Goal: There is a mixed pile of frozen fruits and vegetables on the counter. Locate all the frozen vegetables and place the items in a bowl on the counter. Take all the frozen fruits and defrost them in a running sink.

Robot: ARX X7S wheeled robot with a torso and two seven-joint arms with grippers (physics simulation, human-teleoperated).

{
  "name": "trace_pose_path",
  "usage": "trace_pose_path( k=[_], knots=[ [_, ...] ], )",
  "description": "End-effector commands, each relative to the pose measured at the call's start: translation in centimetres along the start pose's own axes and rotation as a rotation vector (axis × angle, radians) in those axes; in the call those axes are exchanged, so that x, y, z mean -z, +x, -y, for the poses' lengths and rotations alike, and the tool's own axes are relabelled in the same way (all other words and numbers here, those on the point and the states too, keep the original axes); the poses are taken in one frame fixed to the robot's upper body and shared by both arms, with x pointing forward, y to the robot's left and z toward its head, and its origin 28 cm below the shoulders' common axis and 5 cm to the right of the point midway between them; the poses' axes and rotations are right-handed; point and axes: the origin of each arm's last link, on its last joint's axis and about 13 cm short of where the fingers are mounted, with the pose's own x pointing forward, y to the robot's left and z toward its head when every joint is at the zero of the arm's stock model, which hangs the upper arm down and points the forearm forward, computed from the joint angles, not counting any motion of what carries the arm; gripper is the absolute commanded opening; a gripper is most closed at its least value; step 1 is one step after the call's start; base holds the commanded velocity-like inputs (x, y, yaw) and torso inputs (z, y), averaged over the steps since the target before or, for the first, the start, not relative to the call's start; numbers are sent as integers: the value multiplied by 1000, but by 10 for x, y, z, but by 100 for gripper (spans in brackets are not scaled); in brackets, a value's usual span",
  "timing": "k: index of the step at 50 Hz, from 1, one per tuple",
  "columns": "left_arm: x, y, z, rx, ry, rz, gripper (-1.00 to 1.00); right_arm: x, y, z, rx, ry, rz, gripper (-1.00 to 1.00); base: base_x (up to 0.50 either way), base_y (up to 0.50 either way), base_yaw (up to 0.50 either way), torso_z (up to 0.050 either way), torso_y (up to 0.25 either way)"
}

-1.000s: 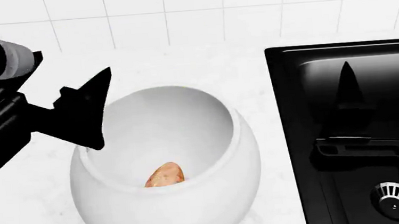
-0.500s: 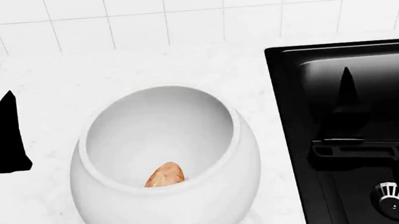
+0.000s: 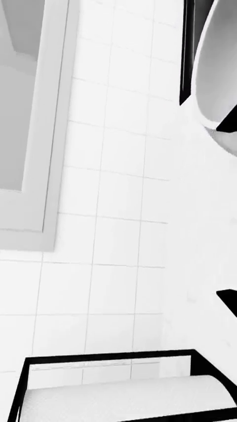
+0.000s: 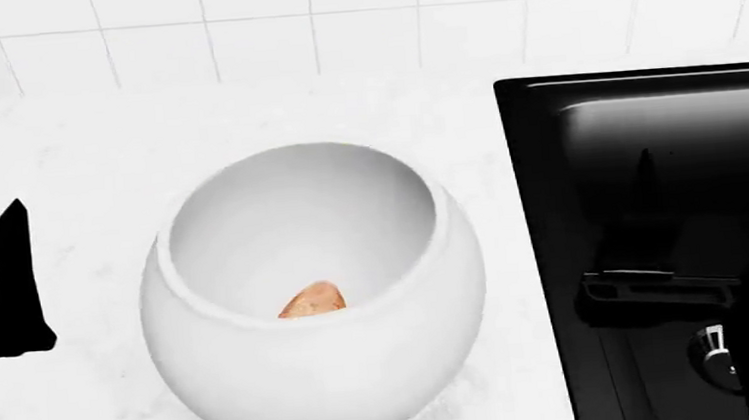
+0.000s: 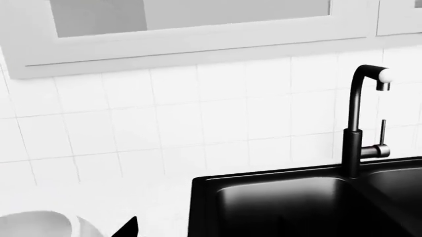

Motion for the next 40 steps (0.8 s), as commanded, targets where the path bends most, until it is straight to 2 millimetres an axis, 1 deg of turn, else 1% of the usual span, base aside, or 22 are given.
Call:
trace_pose_path(
  k=[1, 22, 25, 40],
  knots=[
    [0, -1, 1, 7, 6, -5, 100, 3, 1, -1, 10, -14, -25, 100, -500, -1, 0, 0, 0],
    [3, -1, 3, 15, 16, -8, 100, 0, 0, -1, -4, -7, 2, 100, -500, -1, 0, 0, 0],
    [3, -1, 4, 19, 18, -10, 100, 1, 0, -1, -22, 20, 20, 100, -27, 0, 0, 0, 0],
    [1, -3, 2, 11, 19, 0, 100, 0, -1, 0, -1, -6, 19, 100, 0, -18, 0, 0, 0]
  ],
)
